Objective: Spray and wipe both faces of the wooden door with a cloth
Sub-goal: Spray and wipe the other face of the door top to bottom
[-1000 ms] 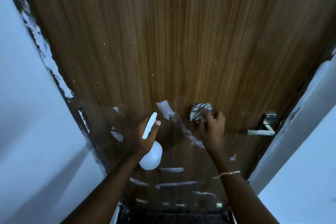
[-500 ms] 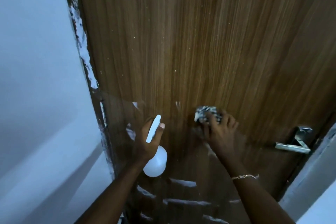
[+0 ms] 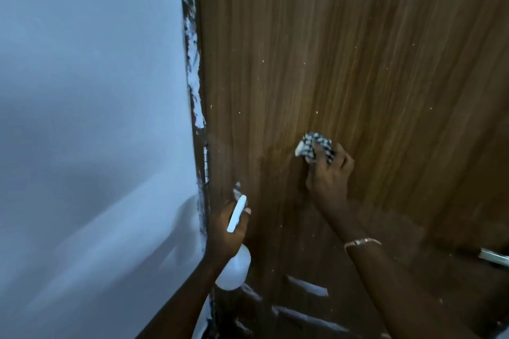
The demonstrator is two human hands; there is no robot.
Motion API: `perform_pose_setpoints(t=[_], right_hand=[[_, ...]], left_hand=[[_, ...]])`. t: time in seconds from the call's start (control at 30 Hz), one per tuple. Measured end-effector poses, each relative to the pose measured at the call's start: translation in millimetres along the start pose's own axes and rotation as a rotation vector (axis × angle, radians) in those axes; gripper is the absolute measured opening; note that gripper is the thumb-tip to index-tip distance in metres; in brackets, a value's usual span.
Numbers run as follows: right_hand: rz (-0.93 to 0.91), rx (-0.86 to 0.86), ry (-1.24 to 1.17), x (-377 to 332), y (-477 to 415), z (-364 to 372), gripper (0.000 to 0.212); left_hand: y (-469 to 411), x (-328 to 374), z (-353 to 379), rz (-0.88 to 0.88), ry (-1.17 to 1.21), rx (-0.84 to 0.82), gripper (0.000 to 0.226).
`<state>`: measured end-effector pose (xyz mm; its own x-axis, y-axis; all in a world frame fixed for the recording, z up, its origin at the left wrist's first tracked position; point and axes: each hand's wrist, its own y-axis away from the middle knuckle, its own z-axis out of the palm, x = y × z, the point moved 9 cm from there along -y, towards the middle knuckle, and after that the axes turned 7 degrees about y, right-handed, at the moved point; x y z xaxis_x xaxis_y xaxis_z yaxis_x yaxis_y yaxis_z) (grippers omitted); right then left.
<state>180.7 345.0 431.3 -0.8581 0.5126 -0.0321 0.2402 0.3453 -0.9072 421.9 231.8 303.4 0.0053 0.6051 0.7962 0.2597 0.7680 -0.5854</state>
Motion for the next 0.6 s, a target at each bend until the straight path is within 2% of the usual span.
perform_pose_setpoints(t=[0.03, 0.1, 0.13, 0.2, 0.27, 0.33, 0.43, 0.5, 0.53, 0.6], right_hand=[[0.017, 0.009, -0.012, -18.2, -19.2, 2.4, 0.046], [-0.080, -0.071, -0.052, -74.0, -43.8, 23.3, 0.049], [-0.194, -0.122, -0.054, -104.4, -42.8, 38.9, 0.051], [-0.540, -0.224, 0.010, -156.2, -5.7, 70.2, 0.054], [-0.771, -0.273, 0.017, -162.3, 41.6, 83.3, 0.051], [-0.746, -0.256, -0.043, -135.9, 56.2, 76.3, 0.049], [-0.398, -0.266, -0.055, -108.6, 8.6, 66.8, 0.071], [-0.205, -0.191, -0.106, -129.3, -43.7, 53.0, 0.070], [-0.212, -0.179, -0.129, -153.3, -62.2, 48.4, 0.065], [-0.403, -0.234, -0.120, -213.5, -67.7, 59.8, 0.061]], left_hand=[[4.7, -1.4, -8.0, 0.004, 0.003, 0.036, 0.046], [3.9, 0.4, -22.4, 0.034, -0.003, 0.084, 0.042], [0.8, -0.4, -29.0, 0.035, -0.006, 0.102, 0.038], [-5.6, 0.7, -43.7, 0.037, 0.001, 0.132, 0.035], [-9.0, 6.4, -55.7, 0.069, -0.007, 0.165, 0.047], [-8.1, 13.0, -63.7, 0.091, -0.002, 0.173, 0.041], [-8.8, 10.5, -72.3, 0.107, -0.028, 0.152, 0.015], [-12.8, 3.6, -78.8, 0.083, -0.059, 0.156, 0.020], [-14.4, -0.1, -82.1, 0.074, -0.061, 0.169, 0.023], [-16.4, -2.0, -85.9, 0.060, -0.047, 0.185, 0.022]])
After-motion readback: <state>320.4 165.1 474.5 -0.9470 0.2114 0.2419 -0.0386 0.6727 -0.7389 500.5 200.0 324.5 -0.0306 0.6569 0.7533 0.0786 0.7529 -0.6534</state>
